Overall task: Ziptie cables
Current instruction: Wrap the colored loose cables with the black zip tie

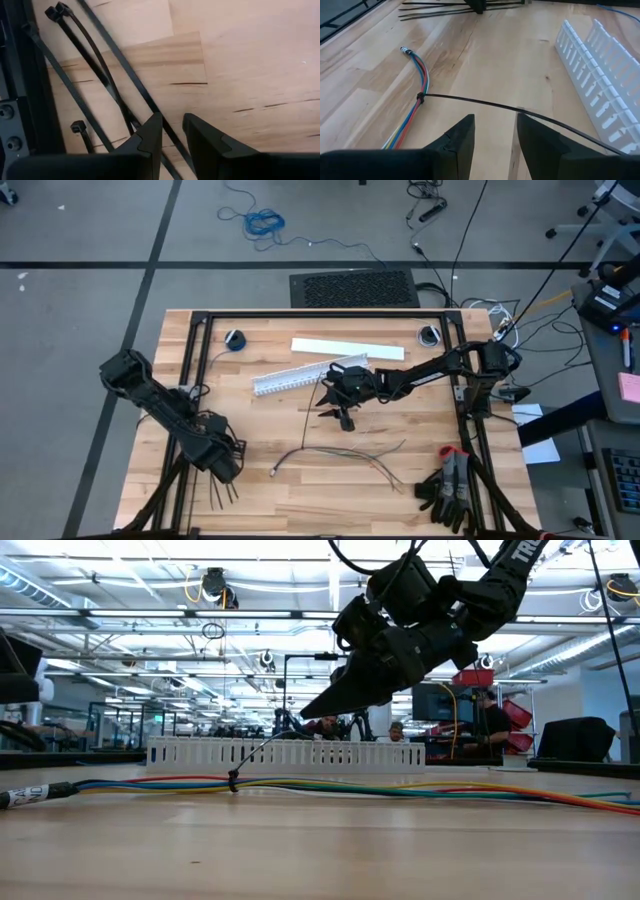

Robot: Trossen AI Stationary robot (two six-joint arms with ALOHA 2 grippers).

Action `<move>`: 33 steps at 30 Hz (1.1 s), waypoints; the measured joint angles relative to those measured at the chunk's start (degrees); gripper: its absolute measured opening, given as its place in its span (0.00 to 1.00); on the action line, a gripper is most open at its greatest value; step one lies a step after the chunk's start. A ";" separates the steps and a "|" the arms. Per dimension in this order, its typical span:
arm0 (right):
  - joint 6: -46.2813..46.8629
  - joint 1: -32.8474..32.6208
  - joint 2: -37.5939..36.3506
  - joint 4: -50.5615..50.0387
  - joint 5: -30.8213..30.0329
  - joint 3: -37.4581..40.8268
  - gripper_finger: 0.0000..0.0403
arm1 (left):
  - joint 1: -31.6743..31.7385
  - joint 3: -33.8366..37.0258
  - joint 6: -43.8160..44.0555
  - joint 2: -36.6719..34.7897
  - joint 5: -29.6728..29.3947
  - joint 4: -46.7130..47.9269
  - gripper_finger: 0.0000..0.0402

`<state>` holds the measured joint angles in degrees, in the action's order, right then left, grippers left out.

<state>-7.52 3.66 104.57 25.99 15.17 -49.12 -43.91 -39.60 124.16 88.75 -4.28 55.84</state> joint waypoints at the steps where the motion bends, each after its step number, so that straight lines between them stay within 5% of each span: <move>1: -0.03 0.00 0.00 -0.01 -0.01 0.00 0.35 | 0.07 0.13 -0.08 0.00 0.01 -0.08 0.21; 16: -0.65 0.00 -0.02 0.40 -0.01 0.00 0.35 | 0.78 -3.94 -0.37 0.39 0.76 7.90 0.21; 33: -0.67 0.00 -0.02 -0.74 0.01 0.00 0.35 | 0.79 -2.35 -0.32 1.72 0.39 4.84 0.21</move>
<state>-8.19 3.66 104.55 25.26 15.18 -49.12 -43.11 -41.96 123.84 90.47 -3.89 60.68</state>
